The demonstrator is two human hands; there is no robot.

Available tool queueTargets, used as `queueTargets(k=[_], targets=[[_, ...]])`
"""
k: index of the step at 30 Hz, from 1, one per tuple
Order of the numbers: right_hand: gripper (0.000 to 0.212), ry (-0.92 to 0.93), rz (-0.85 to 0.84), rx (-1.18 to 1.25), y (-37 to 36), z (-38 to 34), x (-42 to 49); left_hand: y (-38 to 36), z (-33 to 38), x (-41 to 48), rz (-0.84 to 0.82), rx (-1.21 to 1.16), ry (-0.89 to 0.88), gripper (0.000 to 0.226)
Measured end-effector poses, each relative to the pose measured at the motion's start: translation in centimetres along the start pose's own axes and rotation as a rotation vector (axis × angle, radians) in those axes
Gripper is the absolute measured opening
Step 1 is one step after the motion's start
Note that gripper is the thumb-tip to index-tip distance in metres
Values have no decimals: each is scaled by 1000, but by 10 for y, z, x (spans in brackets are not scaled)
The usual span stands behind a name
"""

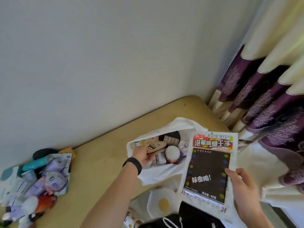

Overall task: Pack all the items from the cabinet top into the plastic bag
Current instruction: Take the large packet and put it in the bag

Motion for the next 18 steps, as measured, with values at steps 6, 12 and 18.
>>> queueTargets(k=[6, 12, 18], targets=[[27, -16, 41, 29, 7, 4, 5, -18, -6, 7, 17, 865, -269, 31], [19, -78, -130, -55, -35, 4, 30, 17, -38, -17, 36, 1748, -642, 48], [32, -151, -189, -96, -108, 10, 69, 66, -65, -28, 116, 1830, -580, 47]])
Point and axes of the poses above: each hand's wrist, its own x-axis towards the middle knuckle, its own y-axis out of the back of the hand, z = x × y, the point moved 3 cm from there along x, towards the middle knuckle, and after that the axes turned 2 degrees about -y, right-handed, at the moved point
